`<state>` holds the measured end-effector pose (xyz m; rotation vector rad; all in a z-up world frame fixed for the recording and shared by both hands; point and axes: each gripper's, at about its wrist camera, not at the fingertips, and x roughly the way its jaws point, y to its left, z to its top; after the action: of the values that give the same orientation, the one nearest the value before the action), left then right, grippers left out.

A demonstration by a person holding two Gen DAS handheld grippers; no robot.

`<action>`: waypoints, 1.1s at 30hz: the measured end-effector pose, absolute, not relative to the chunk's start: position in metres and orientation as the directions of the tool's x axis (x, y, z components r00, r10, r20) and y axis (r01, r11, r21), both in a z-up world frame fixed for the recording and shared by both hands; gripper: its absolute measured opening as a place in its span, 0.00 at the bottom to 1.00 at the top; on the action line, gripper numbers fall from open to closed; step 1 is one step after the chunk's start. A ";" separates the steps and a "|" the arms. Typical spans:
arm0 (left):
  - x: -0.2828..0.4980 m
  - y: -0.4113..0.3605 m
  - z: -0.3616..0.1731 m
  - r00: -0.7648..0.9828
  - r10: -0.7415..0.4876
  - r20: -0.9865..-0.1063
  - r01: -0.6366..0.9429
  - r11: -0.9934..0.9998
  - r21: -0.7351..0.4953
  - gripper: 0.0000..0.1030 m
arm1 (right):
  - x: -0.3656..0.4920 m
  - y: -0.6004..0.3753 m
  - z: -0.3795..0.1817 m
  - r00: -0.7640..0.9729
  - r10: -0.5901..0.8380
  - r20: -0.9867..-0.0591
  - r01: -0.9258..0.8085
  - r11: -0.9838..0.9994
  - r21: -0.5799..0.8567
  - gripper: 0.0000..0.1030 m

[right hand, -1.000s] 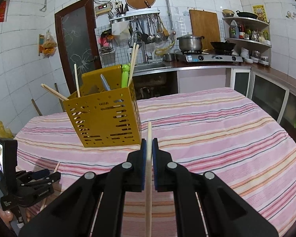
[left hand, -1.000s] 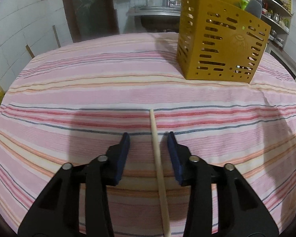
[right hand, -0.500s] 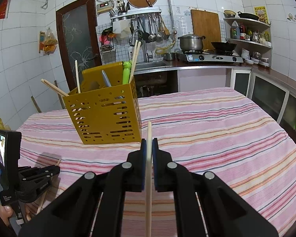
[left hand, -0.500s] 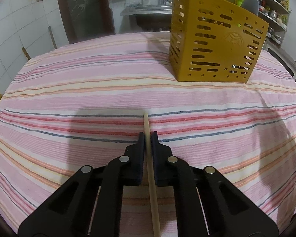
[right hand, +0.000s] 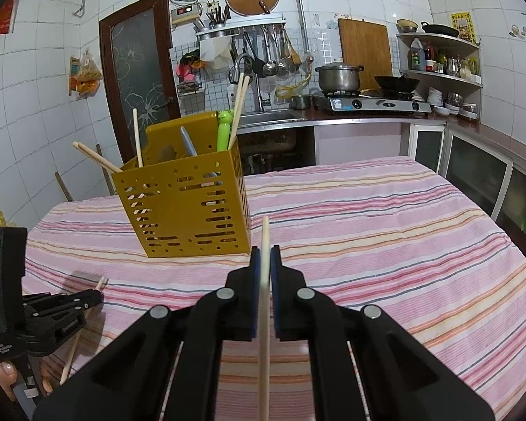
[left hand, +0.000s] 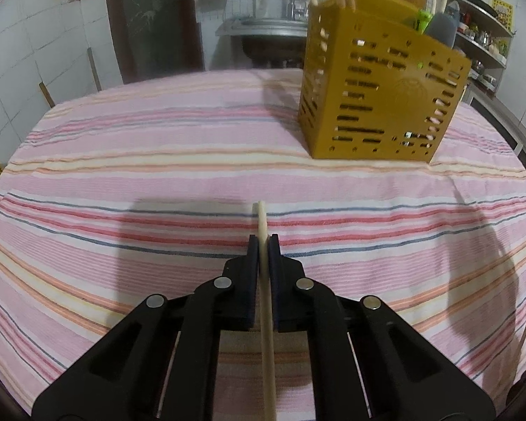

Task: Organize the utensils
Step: 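Carry both chopsticks up and lower them into the yellow holder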

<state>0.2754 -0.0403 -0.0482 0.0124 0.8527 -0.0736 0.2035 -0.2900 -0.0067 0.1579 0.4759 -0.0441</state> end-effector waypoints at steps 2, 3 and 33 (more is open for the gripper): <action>0.271 -0.040 -0.040 0.677 -0.057 -0.734 0.068 0.998 -0.015 0.04 | 0.202 -0.290 -0.004 0.892 -0.009 -0.452 0.080 0.987 0.139 0.06; 0.268 -0.040 -0.035 0.691 -0.055 -0.721 0.067 0.998 -0.012 0.04 | 0.199 -0.290 -0.003 0.898 -0.011 -0.440 0.081 0.987 0.140 0.06; 0.166 -0.019 0.081 0.934 -0.123 -0.334 0.104 0.992 -0.073 0.04 | 0.145 -0.272 0.062 0.964 -0.019 -0.264 0.037 0.997 0.062 0.06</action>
<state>0.1660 -0.0188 0.0812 -0.0543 0.3453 -0.1162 0.1447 -0.2720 0.0615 0.0667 0.2661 -0.0283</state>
